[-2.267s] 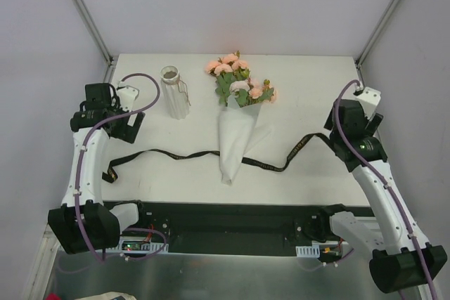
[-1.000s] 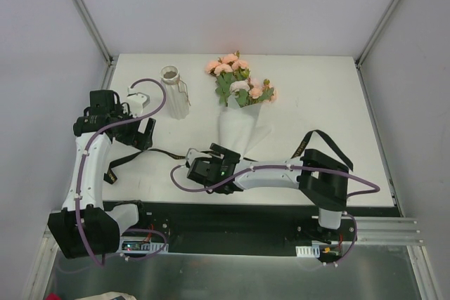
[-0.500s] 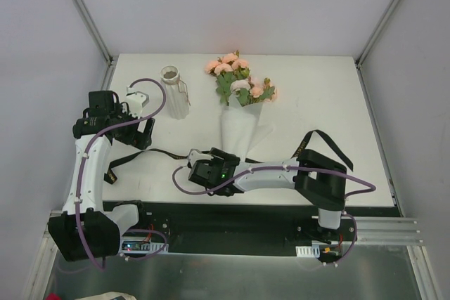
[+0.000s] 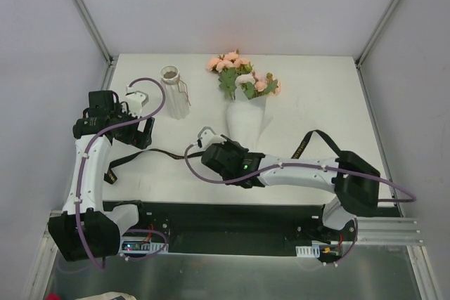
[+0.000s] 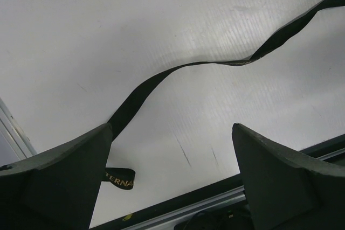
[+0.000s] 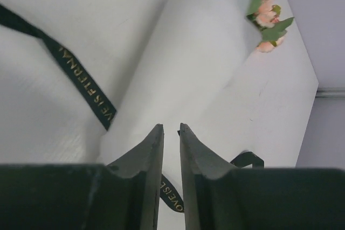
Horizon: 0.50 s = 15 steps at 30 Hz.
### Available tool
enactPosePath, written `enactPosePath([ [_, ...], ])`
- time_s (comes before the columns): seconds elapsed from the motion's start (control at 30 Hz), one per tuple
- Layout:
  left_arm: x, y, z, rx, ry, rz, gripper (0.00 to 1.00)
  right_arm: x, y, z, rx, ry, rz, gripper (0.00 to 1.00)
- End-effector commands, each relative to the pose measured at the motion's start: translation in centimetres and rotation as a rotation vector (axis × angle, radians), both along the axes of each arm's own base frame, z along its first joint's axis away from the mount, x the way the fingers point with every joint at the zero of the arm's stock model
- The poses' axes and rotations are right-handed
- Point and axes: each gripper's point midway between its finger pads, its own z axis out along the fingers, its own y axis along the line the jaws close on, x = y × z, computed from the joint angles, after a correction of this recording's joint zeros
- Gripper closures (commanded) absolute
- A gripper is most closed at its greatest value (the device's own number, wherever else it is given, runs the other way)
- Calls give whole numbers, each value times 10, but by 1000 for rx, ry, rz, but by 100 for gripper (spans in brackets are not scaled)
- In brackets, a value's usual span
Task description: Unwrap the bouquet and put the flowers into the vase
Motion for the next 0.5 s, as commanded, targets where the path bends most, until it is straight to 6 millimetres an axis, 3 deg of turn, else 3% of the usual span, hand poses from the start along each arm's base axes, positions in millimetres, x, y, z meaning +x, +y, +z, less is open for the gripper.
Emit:
enactPosePath([
  [0.0,2,-1,5,5,-35,1,7,9,-11,47,178,-86,-65,79],
  [0.13,3,-2,5,0,-35,-1,7,-2,-27,64,351,-97,-96,77],
  [0.23,4,-2,5,0,-36,0,7,-8,-34,50,339,-63,-93,49],
  [0.27,4,-2,4,-1,-37,-1,7,-10,-35,44,310,-45,-87,32],
  [0.37,5,-3,6,-8,-40,-2,7,-19,-38,11,178,50,-56,12],
  [0.47,4,-4,5,-13,-35,-3,6,-22,-46,-14,90,100,-57,4],
])
